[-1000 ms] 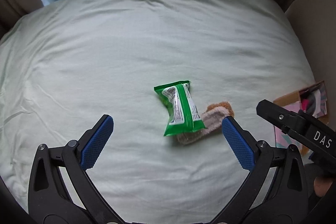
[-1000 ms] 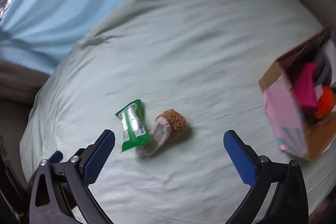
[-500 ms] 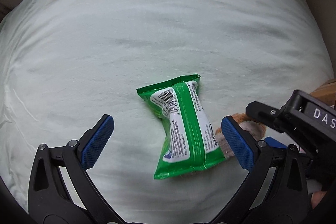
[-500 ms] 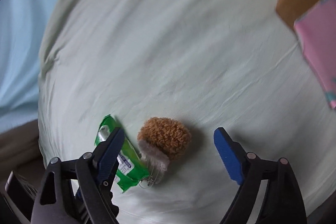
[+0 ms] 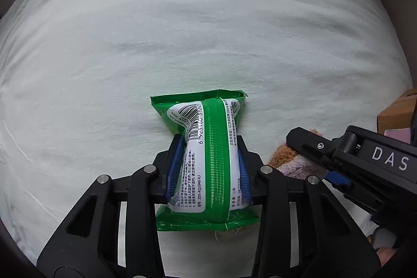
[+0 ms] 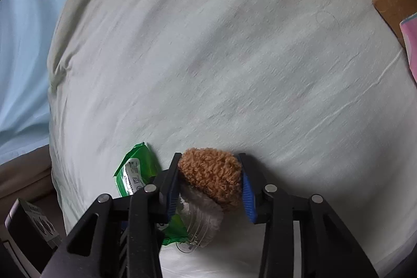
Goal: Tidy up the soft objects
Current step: 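Grasp the green snack packet with the left tool while the right tool grasps the brown keychain, then lift and carry the packet and keychain with both tools over the box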
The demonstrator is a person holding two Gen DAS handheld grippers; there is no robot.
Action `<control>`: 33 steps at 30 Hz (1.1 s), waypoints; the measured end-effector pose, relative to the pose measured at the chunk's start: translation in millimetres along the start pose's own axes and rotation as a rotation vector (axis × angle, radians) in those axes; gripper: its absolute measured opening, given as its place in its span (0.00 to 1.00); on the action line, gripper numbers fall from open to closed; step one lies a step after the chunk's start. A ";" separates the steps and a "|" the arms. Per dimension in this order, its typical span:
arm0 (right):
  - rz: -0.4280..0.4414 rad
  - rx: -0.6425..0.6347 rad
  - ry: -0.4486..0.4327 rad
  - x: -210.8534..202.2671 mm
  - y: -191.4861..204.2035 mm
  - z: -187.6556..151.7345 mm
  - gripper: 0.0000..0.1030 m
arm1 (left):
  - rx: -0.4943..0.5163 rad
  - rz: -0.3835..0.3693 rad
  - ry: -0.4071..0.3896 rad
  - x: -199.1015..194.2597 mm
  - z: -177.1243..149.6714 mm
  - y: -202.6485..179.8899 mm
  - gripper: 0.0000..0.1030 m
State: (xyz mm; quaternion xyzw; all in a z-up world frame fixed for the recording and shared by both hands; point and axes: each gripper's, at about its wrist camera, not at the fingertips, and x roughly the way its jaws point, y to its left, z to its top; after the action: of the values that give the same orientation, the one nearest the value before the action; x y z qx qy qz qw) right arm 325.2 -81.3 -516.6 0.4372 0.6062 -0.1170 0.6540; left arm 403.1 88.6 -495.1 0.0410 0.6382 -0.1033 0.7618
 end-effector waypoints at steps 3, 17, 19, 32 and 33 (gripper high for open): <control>0.000 -0.031 -0.004 -7.9 -1.3 -4.0 0.35 | -0.005 0.004 -0.010 -5.4 -0.8 0.1 0.31; 0.009 -0.312 -0.153 -90.1 38.3 -42.5 0.35 | -0.012 0.015 -0.176 -108.6 -17.8 5.6 0.29; 0.025 -0.337 -0.174 -110.9 39.9 -52.5 0.35 | -0.011 0.015 -0.211 -134.5 -29.1 4.7 0.29; 0.096 -0.434 -0.286 -238.2 31.8 -103.5 0.35 | 0.009 0.001 -0.363 -259.8 -91.5 -38.5 0.29; 0.098 -0.441 -0.297 -248.1 29.3 -105.0 0.35 | 0.017 -0.006 -0.371 -269.5 -95.6 -45.7 0.29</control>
State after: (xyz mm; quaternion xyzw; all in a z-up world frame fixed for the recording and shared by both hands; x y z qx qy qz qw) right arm 213.8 -82.6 -269.5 0.2910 0.4927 -0.0132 0.8200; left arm 257.2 90.9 -245.1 0.0258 0.4861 -0.1167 0.8657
